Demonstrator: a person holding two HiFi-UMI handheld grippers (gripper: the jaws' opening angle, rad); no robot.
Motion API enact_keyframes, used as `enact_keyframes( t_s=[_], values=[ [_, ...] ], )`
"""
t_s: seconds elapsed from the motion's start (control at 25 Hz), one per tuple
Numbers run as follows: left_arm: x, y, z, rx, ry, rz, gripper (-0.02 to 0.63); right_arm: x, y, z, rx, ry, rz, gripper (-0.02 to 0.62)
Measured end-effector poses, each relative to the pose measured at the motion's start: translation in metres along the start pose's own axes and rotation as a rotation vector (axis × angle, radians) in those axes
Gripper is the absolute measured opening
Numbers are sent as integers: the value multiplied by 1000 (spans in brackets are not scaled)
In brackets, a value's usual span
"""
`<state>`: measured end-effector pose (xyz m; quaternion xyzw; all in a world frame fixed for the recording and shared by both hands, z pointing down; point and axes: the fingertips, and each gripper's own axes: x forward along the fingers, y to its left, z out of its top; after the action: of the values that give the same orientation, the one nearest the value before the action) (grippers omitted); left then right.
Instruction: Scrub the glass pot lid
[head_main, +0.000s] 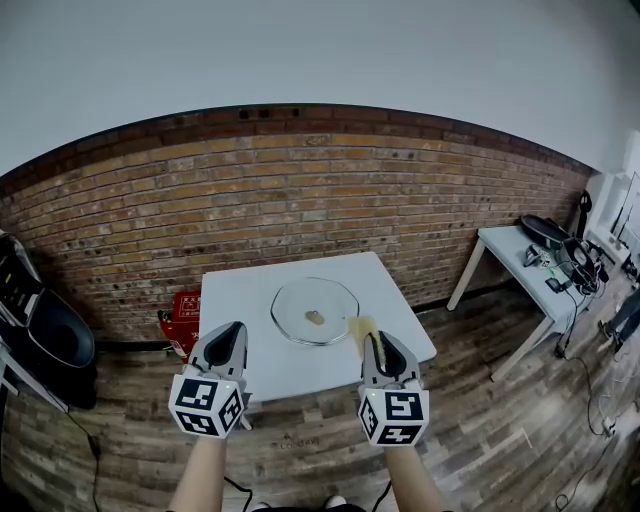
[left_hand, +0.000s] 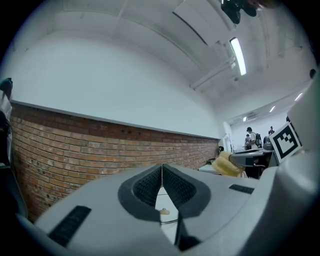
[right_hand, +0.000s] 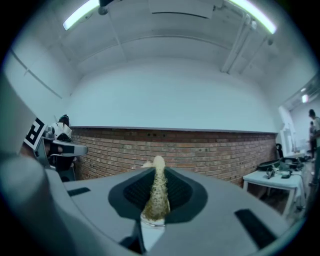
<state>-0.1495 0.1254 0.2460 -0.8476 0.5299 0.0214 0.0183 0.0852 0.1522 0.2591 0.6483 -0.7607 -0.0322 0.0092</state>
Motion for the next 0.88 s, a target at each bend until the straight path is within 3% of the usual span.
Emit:
enact_keyframes(
  t_s=[0.4, 0.88],
  values=[
    [28, -34, -7, 16, 28, 2, 12, 7, -40, -11, 7, 8, 22, 58],
    [71, -58, -25, 39, 54, 65, 12, 45, -90, -28, -2, 19, 82, 58]
  ],
)
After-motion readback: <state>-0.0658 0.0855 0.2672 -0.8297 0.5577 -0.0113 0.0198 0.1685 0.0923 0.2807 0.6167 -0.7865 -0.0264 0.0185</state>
